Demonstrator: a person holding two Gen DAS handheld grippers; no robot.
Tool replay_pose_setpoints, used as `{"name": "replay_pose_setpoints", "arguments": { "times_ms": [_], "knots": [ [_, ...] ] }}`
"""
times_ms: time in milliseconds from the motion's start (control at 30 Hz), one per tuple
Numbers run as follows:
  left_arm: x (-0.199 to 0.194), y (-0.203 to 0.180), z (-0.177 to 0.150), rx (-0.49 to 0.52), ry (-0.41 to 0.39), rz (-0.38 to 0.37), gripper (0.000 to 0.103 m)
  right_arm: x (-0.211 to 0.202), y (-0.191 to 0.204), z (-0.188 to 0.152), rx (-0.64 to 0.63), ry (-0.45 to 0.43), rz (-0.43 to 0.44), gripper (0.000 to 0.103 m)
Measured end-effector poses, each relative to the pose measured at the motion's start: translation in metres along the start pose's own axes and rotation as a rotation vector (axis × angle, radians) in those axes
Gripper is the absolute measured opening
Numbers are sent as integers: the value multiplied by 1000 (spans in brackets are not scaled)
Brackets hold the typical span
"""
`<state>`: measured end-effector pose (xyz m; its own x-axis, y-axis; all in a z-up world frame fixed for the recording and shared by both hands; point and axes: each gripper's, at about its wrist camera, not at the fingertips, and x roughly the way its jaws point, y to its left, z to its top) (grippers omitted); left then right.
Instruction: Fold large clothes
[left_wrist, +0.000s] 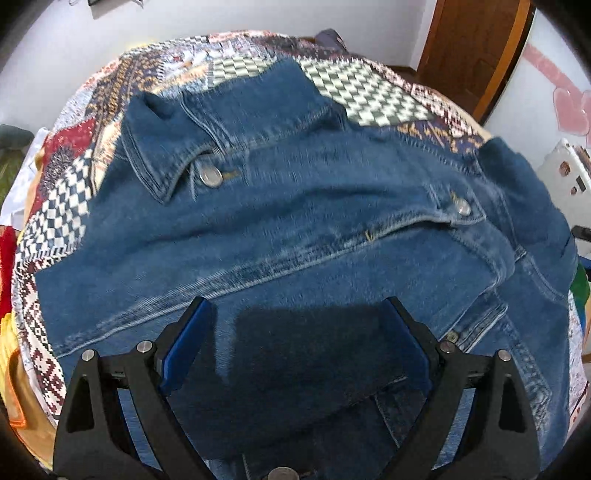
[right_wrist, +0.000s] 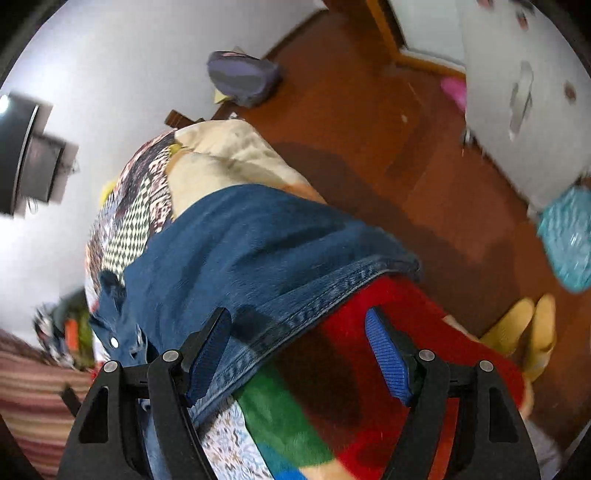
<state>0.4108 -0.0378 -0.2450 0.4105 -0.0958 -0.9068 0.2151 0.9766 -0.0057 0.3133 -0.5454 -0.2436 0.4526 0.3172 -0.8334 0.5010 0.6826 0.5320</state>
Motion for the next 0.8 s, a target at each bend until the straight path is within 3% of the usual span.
{"name": "replay_pose_setpoints", "arguments": {
  "times_ms": [300,333,400,567,700,800],
  "knots": [
    [0,1,-5,-6,-5,6,93,37,-17,22,137,-4,101,70],
    [-2,1,-6,-10,-6,8,93,39,-17,25,147,-9,102,68],
    [-6,3,-8,-20,-12,4,93,39,-15,28,135,-33,95,48],
    [-24,12,-13,-48,-40,-1,93,26,16,25,23,-101,43,26],
    [-44,21,-18,-57,-78,11,93,4,47,24,-102,-167,16,20],
    [-60,29,-22,-63,-116,25,93,-20,73,22,-172,-216,66,17]
  ]
}}
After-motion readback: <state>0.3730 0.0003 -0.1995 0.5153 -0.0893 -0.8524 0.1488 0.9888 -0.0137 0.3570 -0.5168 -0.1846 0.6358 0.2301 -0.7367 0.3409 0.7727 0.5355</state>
